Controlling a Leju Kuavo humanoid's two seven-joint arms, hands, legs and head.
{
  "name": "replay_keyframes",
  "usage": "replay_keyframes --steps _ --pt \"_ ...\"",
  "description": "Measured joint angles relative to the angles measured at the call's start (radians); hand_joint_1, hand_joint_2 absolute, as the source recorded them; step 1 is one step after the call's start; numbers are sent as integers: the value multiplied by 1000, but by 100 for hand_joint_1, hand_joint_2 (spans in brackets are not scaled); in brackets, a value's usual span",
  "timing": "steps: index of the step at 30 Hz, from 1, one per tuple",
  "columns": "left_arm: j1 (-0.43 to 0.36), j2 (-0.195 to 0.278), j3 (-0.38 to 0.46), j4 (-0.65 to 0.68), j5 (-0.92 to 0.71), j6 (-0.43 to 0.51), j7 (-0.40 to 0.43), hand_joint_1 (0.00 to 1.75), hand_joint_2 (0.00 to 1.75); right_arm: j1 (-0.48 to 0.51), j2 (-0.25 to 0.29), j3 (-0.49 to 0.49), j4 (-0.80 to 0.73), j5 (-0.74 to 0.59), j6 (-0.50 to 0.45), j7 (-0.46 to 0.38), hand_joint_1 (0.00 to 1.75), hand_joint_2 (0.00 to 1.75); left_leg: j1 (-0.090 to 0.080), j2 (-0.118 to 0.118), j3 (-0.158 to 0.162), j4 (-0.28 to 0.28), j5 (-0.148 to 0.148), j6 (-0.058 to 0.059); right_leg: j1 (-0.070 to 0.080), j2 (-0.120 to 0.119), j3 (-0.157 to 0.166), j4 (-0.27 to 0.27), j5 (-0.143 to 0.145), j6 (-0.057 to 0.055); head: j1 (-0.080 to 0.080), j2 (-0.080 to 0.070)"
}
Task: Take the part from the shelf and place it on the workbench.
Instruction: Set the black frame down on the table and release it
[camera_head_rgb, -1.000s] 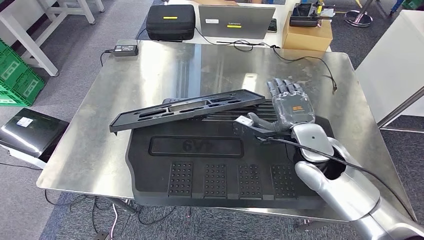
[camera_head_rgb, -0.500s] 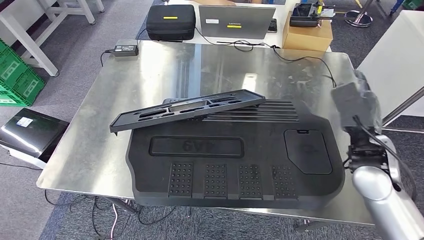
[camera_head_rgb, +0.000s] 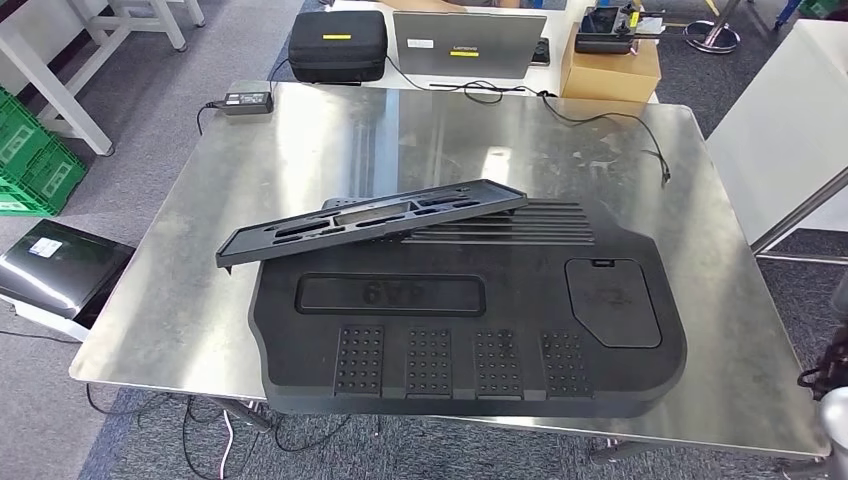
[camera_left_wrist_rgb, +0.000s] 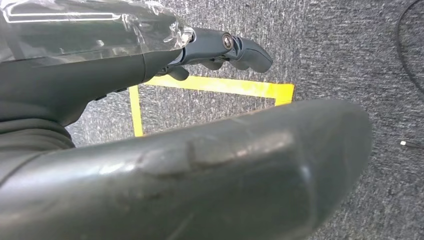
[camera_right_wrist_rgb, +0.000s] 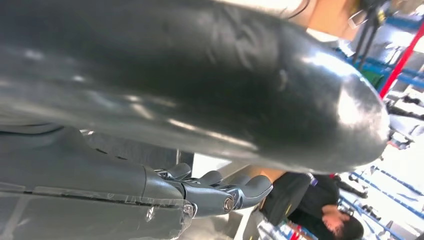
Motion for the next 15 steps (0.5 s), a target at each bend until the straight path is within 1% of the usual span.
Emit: replay_keyframes --steps 3,5,8,11,15 --pt "-3 -1 6 0 9 0 -4 0 0 -41 5 11 -3 -63 40 -43 0 0 0 0 0 0 0 0 0 0 1 0 0 0 0 0" --pt "-4 -1 11 0 13 0 -4 0 0 -74 9 34 -10 -92 56 -64 0 0 0 0 1 0 0 0 0 0 1 0 0 0 1 0" --pt "-6 -2 18 0 15 -5 -5 0 0 -129 21 94 -28 -110 97 -93 0 0 1 0 2 0 0 0 0 0 3 1 0 -1 0 0" --pt "-9 -4 21 0 14 -6 -6 0 0 -184 38 171 -48 -113 128 -98 0 0 1 0 2 0 1 0 0 0 3 1 0 -1 -2 0" --pt "-10 -8 22 0 7 -7 -9 0 0 -238 58 274 -68 -137 177 -98 0 175 1 -1 2 0 1 -1 0 -1 3 1 0 -1 -2 0"
